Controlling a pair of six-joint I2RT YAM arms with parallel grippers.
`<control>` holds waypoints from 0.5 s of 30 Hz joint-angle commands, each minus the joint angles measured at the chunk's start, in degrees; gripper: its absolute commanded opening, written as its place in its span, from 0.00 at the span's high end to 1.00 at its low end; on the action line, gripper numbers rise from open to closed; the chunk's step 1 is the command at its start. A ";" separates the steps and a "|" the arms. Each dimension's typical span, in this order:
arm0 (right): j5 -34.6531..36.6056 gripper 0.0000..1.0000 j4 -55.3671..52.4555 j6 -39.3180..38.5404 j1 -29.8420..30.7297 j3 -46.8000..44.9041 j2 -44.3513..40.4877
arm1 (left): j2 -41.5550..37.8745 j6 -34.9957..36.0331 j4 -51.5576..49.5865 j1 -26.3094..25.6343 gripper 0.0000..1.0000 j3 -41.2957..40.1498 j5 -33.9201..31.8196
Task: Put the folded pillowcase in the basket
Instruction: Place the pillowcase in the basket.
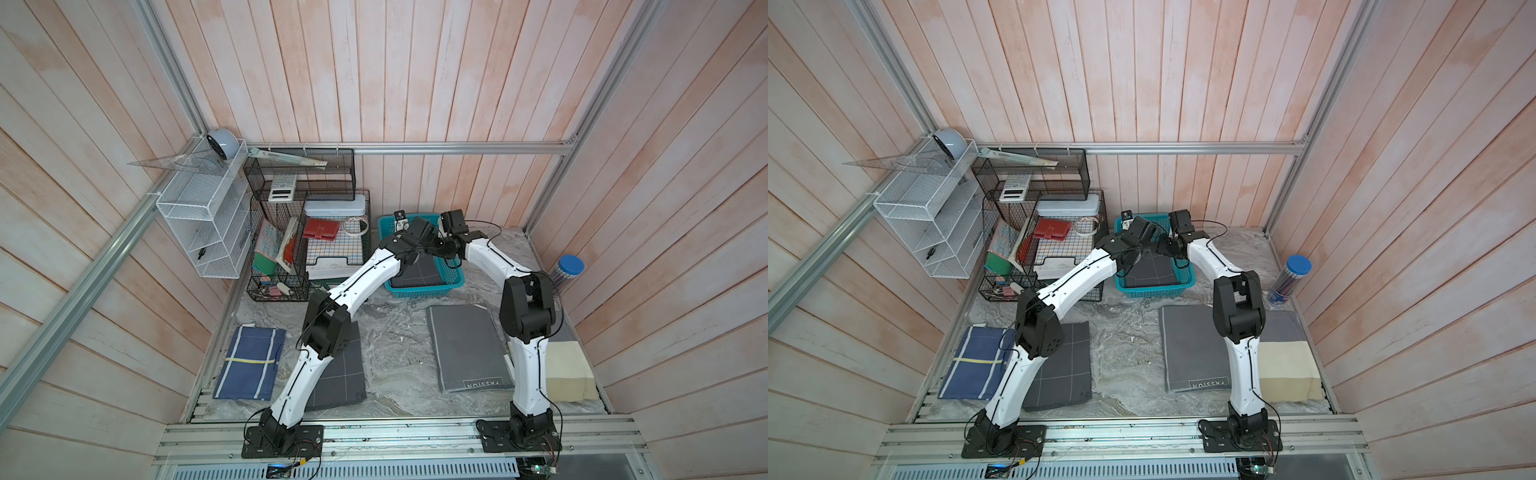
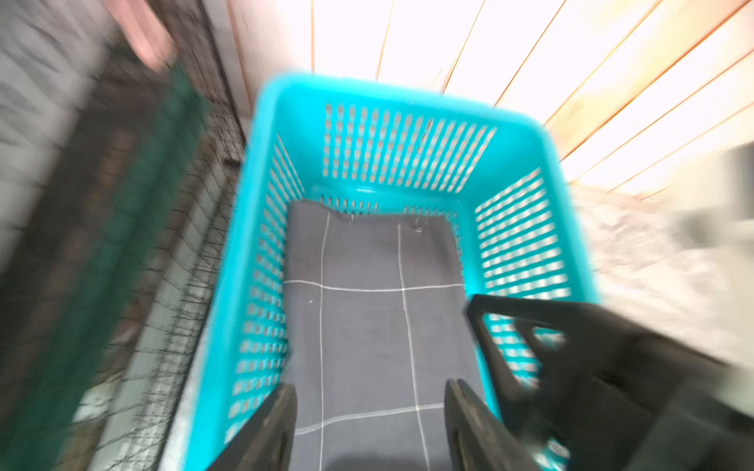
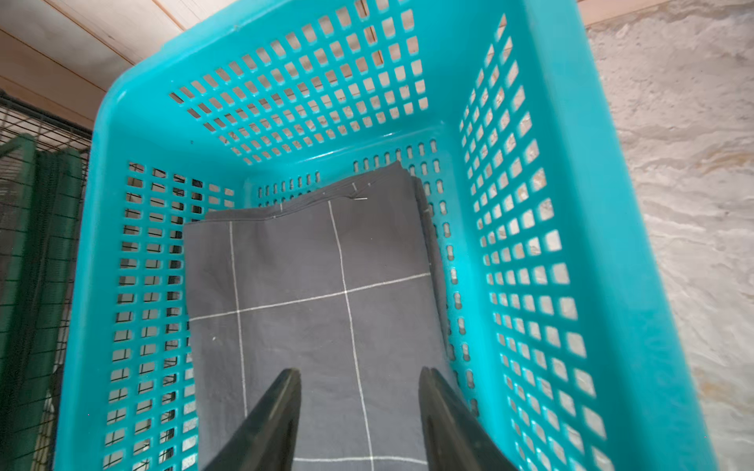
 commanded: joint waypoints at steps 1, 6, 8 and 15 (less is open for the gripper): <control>1.19 0.47 -2.87 -1.79 -0.32 4.96 4.31 | -8.26 -0.97 5.54 -1.01 0.37 -8.46 -3.34; 4.93 0.47 -7.56 -4.19 -0.22 12.01 9.88 | -20.07 -0.71 12.34 -2.00 0.35 -22.83 -4.05; 7.35 0.47 -9.00 -5.34 -0.13 14.23 11.81 | -24.30 -0.81 14.66 -2.10 0.33 -28.08 -4.26; 9.41 0.47 -13.42 -7.39 0.38 21.36 18.41 | -33.77 -1.23 18.60 -2.06 0.30 -41.67 -5.01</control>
